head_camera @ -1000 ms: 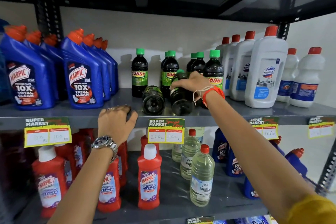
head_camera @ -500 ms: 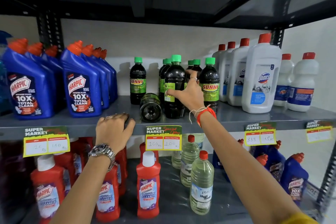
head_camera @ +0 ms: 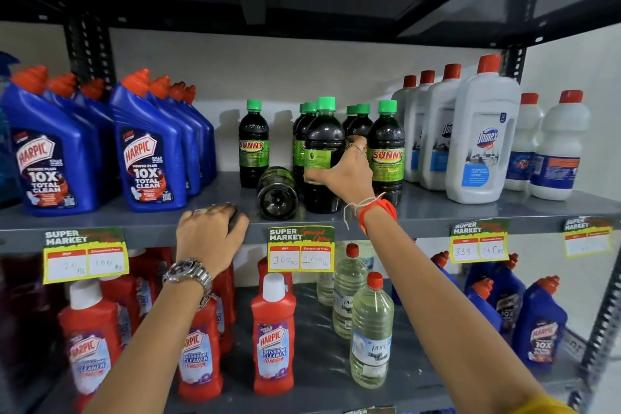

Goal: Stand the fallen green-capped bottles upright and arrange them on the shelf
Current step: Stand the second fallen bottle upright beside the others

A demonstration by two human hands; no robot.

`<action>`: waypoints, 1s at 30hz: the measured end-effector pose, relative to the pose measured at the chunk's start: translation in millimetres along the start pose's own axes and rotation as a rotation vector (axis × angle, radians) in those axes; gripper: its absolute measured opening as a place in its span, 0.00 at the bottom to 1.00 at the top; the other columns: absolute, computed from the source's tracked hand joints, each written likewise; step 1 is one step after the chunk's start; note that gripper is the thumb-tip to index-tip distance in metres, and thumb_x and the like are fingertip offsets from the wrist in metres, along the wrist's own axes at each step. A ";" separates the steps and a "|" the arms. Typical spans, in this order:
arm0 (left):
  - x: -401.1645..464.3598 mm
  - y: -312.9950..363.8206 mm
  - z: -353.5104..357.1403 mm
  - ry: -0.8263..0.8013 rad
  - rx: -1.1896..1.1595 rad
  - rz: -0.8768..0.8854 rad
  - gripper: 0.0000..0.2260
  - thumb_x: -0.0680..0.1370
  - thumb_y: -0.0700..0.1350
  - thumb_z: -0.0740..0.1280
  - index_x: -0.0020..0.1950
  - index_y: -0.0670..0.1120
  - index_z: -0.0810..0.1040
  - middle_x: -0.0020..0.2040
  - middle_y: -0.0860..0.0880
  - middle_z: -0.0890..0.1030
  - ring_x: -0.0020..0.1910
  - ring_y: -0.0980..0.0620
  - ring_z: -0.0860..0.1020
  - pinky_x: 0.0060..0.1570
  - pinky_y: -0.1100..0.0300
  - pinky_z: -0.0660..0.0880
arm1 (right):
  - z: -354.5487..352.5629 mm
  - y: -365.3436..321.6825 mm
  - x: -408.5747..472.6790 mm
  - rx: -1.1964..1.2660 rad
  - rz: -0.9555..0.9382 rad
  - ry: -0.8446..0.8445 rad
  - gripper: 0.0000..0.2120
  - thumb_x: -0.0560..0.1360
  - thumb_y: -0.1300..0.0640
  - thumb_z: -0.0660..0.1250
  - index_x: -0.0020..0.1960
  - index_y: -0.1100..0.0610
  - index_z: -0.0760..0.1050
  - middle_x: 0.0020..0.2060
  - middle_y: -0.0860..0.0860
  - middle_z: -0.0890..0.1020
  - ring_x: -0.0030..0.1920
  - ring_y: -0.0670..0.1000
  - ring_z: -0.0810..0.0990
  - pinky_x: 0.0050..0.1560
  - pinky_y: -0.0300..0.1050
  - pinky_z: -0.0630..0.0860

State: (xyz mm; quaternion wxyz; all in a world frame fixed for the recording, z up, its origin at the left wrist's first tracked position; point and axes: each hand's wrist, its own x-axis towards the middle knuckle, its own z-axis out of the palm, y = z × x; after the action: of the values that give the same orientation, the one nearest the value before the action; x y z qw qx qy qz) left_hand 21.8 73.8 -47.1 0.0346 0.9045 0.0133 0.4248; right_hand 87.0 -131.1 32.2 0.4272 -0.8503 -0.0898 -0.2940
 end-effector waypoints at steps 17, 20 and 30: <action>0.0 0.5 0.0 -0.008 0.001 -0.015 0.26 0.71 0.55 0.47 0.44 0.43 0.81 0.41 0.43 0.84 0.38 0.44 0.80 0.45 0.53 0.70 | -5.3 8.9 5.5 0.228 0.134 -0.165 0.36 0.68 0.54 0.75 0.68 0.64 0.61 0.60 0.57 0.74 0.57 0.52 0.74 0.56 0.40 0.70; 0.1 0.4 0.8 -0.006 0.002 -0.020 0.26 0.71 0.56 0.47 0.44 0.43 0.81 0.41 0.44 0.84 0.38 0.45 0.79 0.45 0.53 0.69 | -5.8 13.3 6.3 0.325 0.137 -0.182 0.35 0.68 0.54 0.75 0.67 0.61 0.61 0.58 0.54 0.74 0.60 0.52 0.74 0.59 0.43 0.70; 0.1 -0.5 1.3 -0.010 0.000 -0.014 0.25 0.71 0.55 0.48 0.44 0.43 0.81 0.41 0.43 0.84 0.38 0.44 0.80 0.45 0.52 0.70 | -3.6 16.6 5.9 0.162 0.083 -0.125 0.35 0.65 0.50 0.77 0.65 0.61 0.65 0.57 0.55 0.77 0.58 0.54 0.76 0.58 0.46 0.73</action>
State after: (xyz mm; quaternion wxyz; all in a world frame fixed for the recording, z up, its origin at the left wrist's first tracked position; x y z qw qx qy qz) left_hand 22.9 74.2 -47.8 0.0374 0.9065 0.0193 0.4201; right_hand 97.0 -144.7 26.2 0.5000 -0.8326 -0.1043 -0.2143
